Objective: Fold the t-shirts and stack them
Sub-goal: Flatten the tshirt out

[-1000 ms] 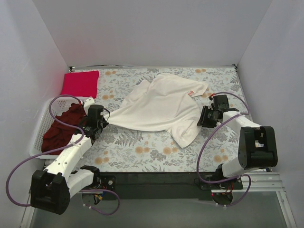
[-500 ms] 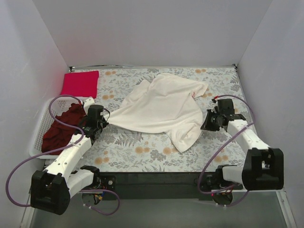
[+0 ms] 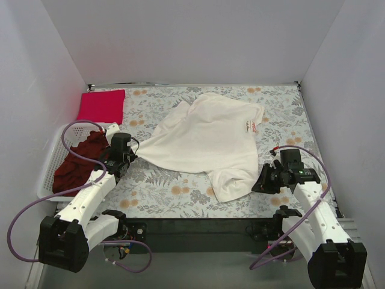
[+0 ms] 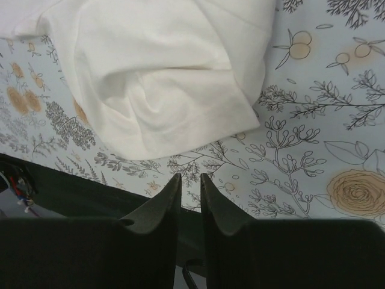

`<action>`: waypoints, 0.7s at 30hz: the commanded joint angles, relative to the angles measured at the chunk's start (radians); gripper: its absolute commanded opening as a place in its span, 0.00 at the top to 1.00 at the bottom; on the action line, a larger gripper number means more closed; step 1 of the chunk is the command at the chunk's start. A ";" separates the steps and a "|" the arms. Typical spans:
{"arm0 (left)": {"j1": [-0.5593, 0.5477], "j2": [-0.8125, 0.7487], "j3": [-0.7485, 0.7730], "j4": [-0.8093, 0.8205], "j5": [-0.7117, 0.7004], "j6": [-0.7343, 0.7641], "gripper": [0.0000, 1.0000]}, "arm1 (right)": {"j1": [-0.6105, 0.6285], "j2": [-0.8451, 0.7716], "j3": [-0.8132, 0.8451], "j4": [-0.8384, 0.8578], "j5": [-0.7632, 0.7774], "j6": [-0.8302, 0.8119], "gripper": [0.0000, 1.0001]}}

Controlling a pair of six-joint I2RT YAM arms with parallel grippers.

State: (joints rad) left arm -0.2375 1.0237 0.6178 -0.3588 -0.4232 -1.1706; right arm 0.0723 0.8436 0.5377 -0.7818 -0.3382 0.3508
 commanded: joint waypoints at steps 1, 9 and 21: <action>0.007 -0.030 0.025 0.004 -0.026 0.009 1.00 | -0.003 -0.037 -0.021 -0.045 -0.078 0.030 0.75; 0.007 -0.036 0.023 0.006 -0.022 0.008 1.00 | -0.003 0.099 0.070 0.061 0.125 0.008 0.68; 0.007 -0.043 0.022 0.008 -0.019 0.011 1.00 | -0.003 0.213 0.055 0.128 0.166 0.004 0.54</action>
State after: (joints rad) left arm -0.2375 1.0046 0.6178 -0.3584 -0.4225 -1.1706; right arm 0.0723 1.0245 0.5819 -0.7082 -0.1593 0.3637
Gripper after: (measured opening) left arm 0.022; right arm 0.458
